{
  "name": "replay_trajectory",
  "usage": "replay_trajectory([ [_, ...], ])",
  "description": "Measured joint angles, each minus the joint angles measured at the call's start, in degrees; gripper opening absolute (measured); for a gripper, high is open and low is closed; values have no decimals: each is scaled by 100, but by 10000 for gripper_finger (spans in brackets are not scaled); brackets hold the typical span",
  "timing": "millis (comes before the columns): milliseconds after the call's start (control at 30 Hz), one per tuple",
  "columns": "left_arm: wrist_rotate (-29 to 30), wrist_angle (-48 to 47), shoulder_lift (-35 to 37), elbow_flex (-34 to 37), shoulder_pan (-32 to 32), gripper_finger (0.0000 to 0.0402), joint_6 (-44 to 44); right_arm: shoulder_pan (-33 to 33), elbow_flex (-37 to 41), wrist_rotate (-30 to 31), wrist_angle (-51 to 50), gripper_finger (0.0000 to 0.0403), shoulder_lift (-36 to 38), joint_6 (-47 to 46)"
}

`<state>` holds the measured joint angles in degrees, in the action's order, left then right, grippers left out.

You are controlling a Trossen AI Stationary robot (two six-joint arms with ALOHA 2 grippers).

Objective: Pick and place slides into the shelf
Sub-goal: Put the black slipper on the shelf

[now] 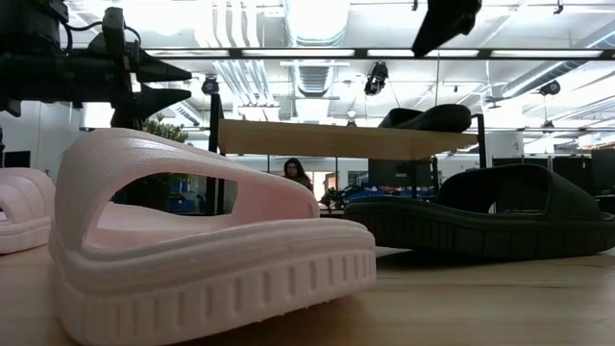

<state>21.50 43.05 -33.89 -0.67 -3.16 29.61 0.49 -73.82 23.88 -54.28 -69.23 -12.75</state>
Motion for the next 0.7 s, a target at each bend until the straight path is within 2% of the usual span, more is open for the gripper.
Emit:
replay_trajectory([
  [200,0,2,0,0,0,136,0,15,0,-890,636,139,298,-463],
  [500,0,0,0,0,1,136,0,15,-2,-1777,1283,128,653,-1182],
  [700,1,0,0,0,0,136,0,15,-2,-2155,1337,129,786,-2156],
])
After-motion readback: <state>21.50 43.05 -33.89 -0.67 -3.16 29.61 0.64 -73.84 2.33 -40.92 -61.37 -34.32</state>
